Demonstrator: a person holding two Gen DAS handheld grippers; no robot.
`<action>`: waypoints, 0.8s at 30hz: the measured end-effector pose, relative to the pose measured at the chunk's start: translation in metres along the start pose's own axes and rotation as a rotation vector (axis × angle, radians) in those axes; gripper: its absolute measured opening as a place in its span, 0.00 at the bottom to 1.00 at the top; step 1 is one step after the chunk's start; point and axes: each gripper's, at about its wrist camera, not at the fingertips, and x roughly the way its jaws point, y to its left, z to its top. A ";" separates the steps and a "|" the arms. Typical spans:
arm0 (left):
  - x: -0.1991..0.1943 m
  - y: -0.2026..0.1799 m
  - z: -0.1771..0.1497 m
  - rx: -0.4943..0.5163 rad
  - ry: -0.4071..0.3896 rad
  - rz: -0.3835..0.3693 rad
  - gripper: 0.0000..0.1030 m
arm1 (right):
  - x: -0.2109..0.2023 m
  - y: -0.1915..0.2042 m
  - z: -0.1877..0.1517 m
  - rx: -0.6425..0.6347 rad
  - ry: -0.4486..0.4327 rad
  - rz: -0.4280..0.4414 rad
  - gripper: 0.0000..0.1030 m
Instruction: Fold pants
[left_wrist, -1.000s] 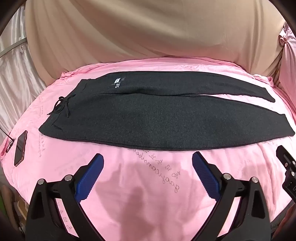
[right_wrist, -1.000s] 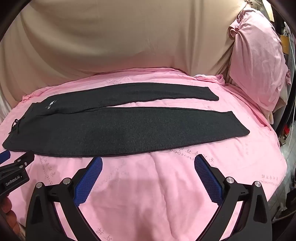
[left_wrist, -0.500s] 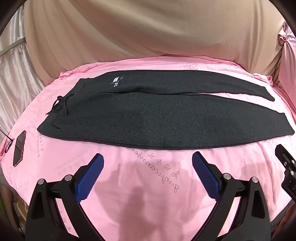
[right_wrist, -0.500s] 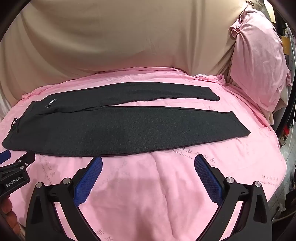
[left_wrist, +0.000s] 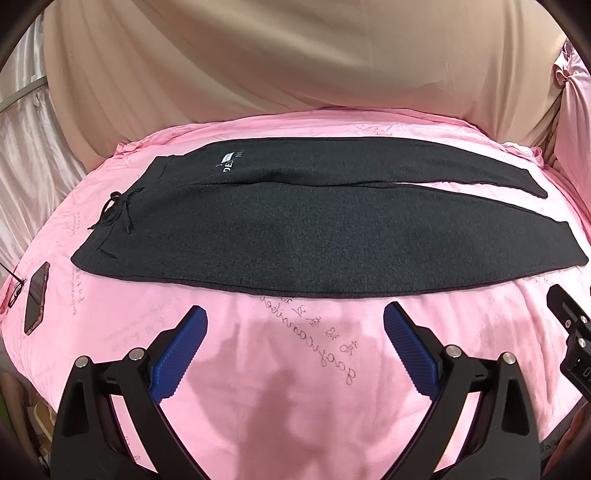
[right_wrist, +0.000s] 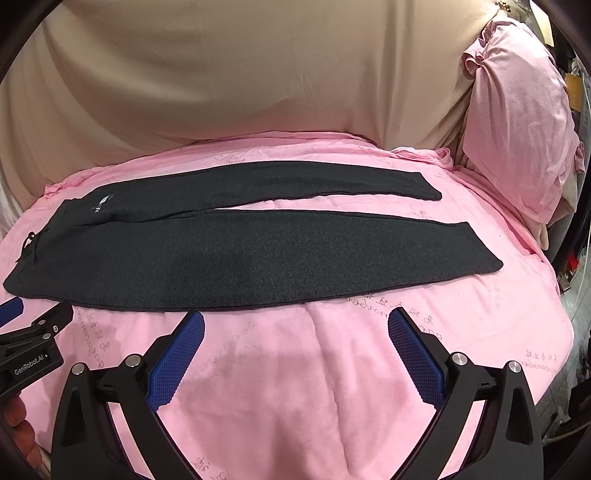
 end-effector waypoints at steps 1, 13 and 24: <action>0.000 0.000 0.000 0.001 0.001 -0.002 0.91 | 0.000 0.000 0.000 -0.001 0.001 0.001 0.95; 0.004 0.002 0.000 0.005 0.005 0.008 0.91 | 0.002 0.002 0.001 0.000 0.004 0.002 0.95; 0.006 0.002 0.001 0.013 0.012 0.007 0.91 | 0.005 0.004 0.001 0.000 0.008 0.002 0.95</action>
